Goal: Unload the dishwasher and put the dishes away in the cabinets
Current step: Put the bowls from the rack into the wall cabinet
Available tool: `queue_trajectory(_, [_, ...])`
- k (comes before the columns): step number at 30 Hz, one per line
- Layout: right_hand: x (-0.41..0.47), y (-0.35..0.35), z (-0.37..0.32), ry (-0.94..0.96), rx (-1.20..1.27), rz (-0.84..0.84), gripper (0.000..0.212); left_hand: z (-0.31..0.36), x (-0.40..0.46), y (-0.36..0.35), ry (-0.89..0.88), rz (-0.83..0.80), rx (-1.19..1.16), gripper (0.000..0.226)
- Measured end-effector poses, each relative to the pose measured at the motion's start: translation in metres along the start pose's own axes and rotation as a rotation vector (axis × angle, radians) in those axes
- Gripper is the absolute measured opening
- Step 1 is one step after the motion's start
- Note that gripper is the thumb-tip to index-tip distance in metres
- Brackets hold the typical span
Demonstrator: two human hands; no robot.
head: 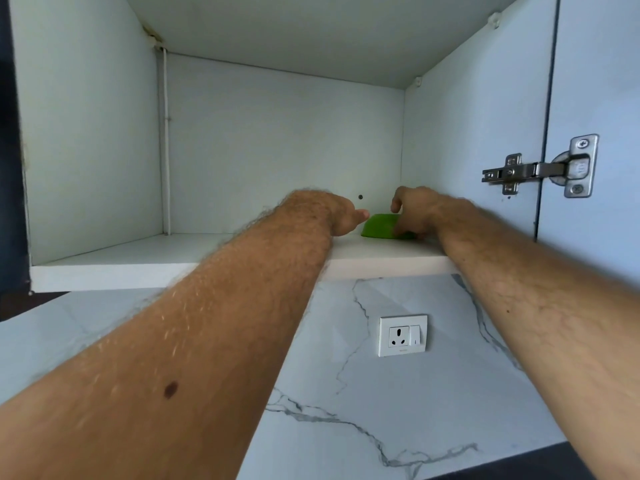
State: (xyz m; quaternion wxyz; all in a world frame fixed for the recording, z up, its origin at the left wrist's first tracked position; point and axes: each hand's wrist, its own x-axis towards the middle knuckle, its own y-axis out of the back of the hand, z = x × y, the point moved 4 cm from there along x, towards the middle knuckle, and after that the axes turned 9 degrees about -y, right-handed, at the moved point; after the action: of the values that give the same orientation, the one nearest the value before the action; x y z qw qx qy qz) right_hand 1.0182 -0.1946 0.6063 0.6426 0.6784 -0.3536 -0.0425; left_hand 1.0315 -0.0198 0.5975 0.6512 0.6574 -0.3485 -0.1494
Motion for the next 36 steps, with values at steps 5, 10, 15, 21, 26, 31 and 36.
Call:
queue_trajectory(5, [-0.004, -0.002, -0.002, 0.023, 0.064, -0.023, 0.009, 0.003, 0.002, -0.003, -0.007, 0.001, -0.021, 0.066])
queue_trajectory(10, [-0.004, -0.006, -0.003, -0.012, 0.095, -0.074, 0.017, 0.003, 0.007, -0.005, -0.013, 0.017, -0.069, 0.067])
queue_trajectory(15, [-0.006, -0.006, -0.003, -0.037, 0.091, -0.092, 0.029, -0.006, 0.009, -0.006, 0.010, 0.042, -0.093, 0.070])
queue_trajectory(21, [-0.017, -0.001, -0.004, -0.047, 0.075, -0.092, 0.042, -0.007, 0.007, -0.005, 0.004, 0.043, -0.103, 0.068])
queue_trajectory(26, [-0.036, 0.010, -0.005, -0.086, 0.045, -0.069, 0.029, -0.007, 0.009, -0.007, -0.002, 0.043, -0.094, 0.068])
queue_trajectory(31, [-0.048, 0.016, -0.006, -0.089, -0.058, -0.084, 0.019, -0.014, 0.011, -0.009, 0.023, 0.034, -0.071, 0.068])
queue_trajectory(36, [-0.062, 0.012, -0.007, -0.090, -0.094, -0.063, 0.028, -0.011, 0.011, -0.009, 0.020, 0.034, -0.090, 0.068])
